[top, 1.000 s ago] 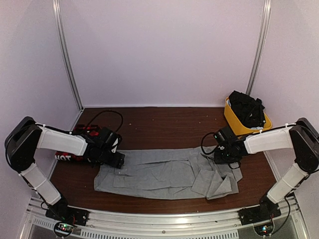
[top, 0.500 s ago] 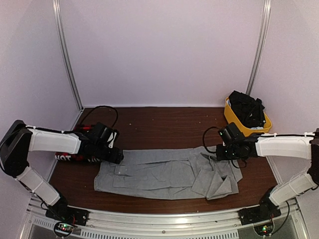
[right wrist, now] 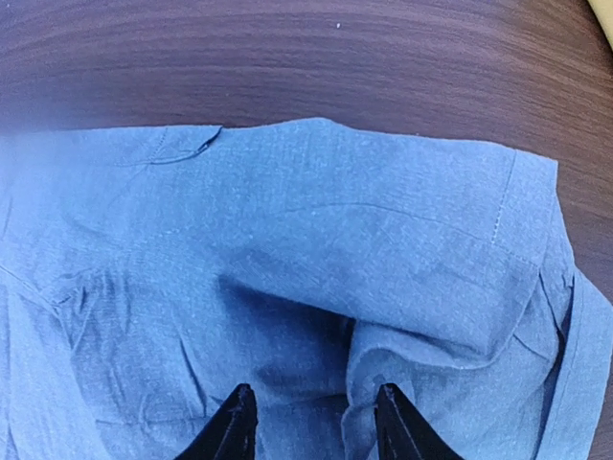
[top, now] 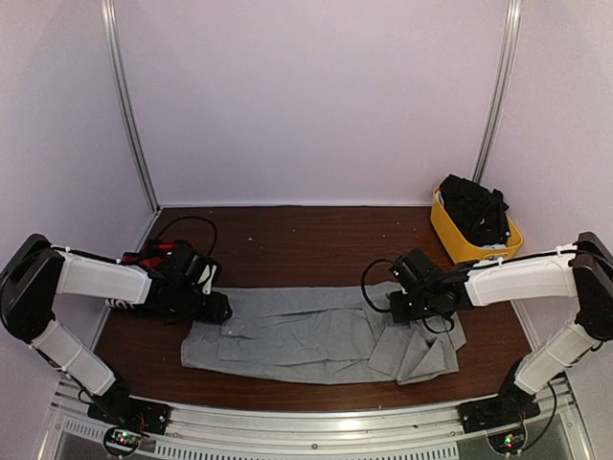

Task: Fold and stack the long sleeve shirts
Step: Smooth out the rectangle-folded shirt at the center of the board.

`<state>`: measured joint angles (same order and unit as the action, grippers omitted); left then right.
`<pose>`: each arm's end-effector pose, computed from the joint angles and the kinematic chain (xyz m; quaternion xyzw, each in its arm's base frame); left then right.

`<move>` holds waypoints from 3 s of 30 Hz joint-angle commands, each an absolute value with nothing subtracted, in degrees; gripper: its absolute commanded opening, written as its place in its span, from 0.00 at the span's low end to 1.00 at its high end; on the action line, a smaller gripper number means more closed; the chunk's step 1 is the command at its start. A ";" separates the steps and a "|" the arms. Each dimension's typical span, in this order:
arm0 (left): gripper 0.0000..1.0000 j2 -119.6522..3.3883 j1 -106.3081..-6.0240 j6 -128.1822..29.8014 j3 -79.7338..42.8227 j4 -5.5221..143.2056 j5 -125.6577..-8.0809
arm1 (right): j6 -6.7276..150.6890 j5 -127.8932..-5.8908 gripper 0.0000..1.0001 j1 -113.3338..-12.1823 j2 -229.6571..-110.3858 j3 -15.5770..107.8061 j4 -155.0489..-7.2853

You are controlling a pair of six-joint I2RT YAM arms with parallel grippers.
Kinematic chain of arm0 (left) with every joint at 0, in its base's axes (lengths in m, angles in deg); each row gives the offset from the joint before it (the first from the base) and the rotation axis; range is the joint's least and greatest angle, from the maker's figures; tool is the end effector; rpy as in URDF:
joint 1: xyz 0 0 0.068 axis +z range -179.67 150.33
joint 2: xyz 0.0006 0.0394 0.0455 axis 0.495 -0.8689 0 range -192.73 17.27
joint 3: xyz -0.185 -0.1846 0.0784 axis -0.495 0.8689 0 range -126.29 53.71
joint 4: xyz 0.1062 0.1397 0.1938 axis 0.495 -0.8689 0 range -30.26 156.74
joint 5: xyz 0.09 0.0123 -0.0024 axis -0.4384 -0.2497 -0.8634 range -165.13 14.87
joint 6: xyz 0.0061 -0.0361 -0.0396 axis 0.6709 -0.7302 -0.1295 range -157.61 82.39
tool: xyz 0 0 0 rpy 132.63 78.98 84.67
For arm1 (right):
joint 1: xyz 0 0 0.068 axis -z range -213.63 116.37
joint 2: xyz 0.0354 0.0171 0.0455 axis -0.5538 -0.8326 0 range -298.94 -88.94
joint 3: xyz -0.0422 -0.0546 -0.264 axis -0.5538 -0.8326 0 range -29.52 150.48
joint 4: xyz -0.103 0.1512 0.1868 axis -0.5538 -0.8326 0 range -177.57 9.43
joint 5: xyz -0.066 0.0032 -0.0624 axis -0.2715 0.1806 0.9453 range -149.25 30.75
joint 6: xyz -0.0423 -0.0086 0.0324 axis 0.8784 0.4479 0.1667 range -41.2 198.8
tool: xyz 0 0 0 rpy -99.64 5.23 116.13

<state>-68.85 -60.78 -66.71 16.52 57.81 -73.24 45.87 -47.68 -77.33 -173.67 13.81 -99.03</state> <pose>0.2277 -0.1387 0.1389 0.0215 0.9606 -0.1526 0.2315 0.2029 0.1840 0.1652 -0.0641 0.9589 0.0840 0.2633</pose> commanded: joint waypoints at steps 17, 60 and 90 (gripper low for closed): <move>0.54 -70.01 -60.43 -67.49 18.34 62.10 -71.69 | 41.56 -35.67 0.15 -77.58 -178.39 16.06 -108.24; 0.54 -70.17 -60.43 -65.83 17.21 60.34 -73.76 | 40.74 -54.20 0.11 -64.92 -158.06 1.07 -106.24; 0.81 -63.61 -60.43 -64.00 13.72 61.48 -68.06 | 26.34 -51.11 0.56 -100.34 -145.75 8.04 -121.82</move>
<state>-64.74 -60.78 -64.66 14.67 61.04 -68.69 28.86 -54.50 -93.27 -143.68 4.41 -120.69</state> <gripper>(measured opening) 0.810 0.557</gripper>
